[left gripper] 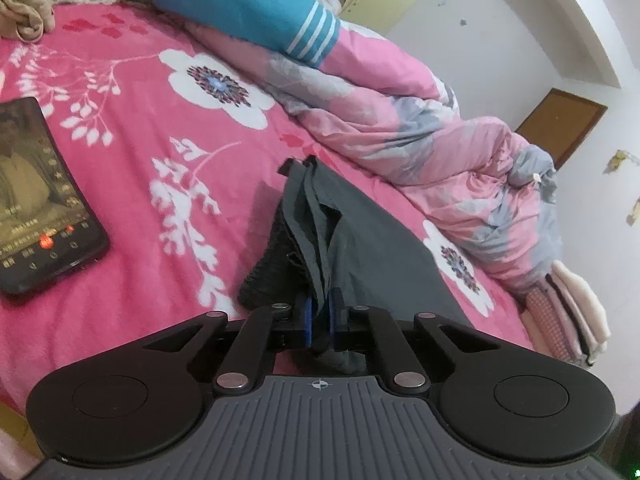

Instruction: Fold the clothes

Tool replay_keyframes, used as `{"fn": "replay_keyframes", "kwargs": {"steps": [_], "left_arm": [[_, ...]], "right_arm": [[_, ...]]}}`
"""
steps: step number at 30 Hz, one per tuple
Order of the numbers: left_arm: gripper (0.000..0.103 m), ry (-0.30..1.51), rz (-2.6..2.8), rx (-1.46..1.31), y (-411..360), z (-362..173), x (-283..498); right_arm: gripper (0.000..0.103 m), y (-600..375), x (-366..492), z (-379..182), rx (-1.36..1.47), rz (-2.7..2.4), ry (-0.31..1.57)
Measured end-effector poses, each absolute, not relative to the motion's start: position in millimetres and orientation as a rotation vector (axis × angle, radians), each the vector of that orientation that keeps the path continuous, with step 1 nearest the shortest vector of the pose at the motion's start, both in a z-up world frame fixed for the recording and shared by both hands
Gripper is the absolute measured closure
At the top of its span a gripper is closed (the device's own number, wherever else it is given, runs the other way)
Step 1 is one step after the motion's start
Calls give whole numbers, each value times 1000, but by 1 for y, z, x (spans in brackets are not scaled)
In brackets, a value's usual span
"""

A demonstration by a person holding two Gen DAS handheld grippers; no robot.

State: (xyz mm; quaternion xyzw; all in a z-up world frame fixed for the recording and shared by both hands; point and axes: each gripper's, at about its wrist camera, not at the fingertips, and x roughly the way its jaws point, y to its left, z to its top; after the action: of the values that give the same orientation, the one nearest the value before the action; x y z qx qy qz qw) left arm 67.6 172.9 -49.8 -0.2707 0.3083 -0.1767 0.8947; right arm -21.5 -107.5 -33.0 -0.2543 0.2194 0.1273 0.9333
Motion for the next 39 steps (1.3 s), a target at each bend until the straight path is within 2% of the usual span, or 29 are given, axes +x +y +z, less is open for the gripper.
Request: {"fn": "replay_keyframes", "kwargs": {"steps": [8,12,16,17,18,23,26,29,33,38,39], "left_arm": [[98,608,-382,-468,172,-39,56],[97,689,-377,-456,170,-53,63],[91,703,-361,-480,176,-58,62],[86,690,-355,-479,178,-55,59],[82,678,-349,-479,180,-52,56],[81,546,-286,-424,188,-22,33],[80,486,-346,-364,164,-8,31],[71,457,-475,-296,126,-3,37],[67,508,-490,-128,80,-29,50],[66,572,-503,-100,81,-62,56],[64,571,-513,-120,84,-62,56]], "right_arm": [[99,-93,-43,-39,-611,260,403],[99,-93,-44,-47,-625,267,416],[96,-93,-45,-56,-640,273,429],[96,-95,-47,-53,-628,278,431],[96,-100,-46,-47,-582,287,431],[96,-134,-41,-15,-318,335,426],[95,-154,-37,3,-159,361,421],[94,-160,-30,9,-101,366,416],[82,-156,-17,4,-110,354,412],[72,-151,0,-1,-121,339,407],[68,-150,4,-2,-124,337,406]]}}
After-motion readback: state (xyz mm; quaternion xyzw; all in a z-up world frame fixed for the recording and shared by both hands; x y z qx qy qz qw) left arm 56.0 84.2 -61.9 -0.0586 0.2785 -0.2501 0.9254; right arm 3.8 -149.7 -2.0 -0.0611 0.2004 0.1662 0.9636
